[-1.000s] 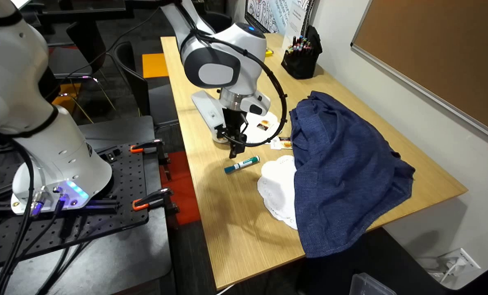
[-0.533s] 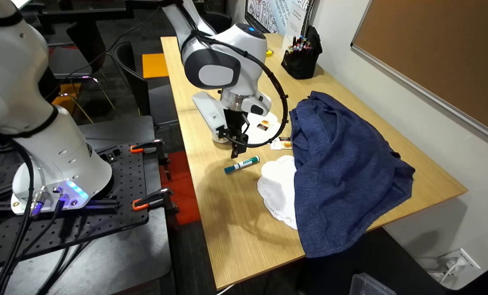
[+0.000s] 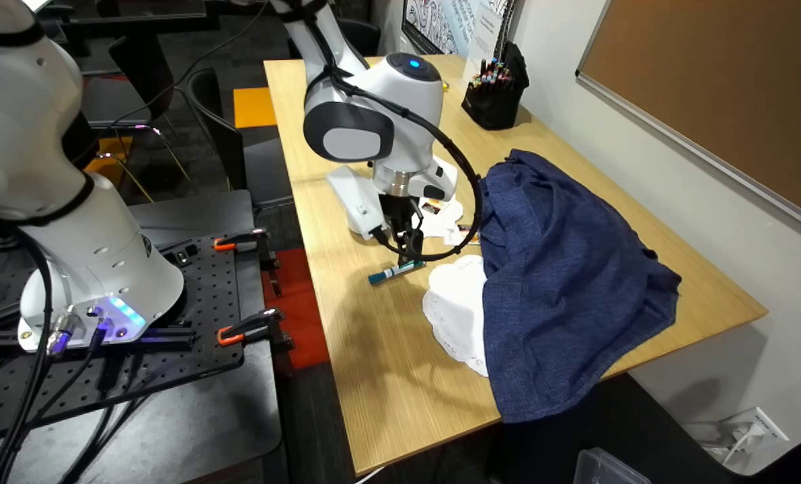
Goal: Move the cup away from the table mat then put the marker inside the cup
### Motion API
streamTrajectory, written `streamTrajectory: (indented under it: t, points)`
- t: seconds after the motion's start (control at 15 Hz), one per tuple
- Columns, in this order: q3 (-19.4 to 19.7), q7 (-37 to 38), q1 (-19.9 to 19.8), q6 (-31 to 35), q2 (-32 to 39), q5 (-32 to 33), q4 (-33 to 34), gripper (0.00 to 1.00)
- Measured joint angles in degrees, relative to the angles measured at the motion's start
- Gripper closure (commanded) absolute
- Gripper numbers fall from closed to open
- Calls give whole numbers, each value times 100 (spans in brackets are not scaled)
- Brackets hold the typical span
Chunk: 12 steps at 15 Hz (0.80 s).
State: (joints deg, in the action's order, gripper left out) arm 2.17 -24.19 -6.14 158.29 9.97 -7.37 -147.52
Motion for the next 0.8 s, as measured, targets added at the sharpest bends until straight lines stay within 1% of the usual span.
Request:
streamTrajectory:
  t: [0.13, 0.47, 0.6, 0.8]
  points:
    - [-50, -128, -87, 125, 167, -63, 57, 0]
    - [-272, -143, -308, 388, 573, -67, 219, 0]
    - [-332, -143, -357, 458, 702, -65, 285, 8]
    - [-392, -142, -403, 504, 863, -50, 400, 14]
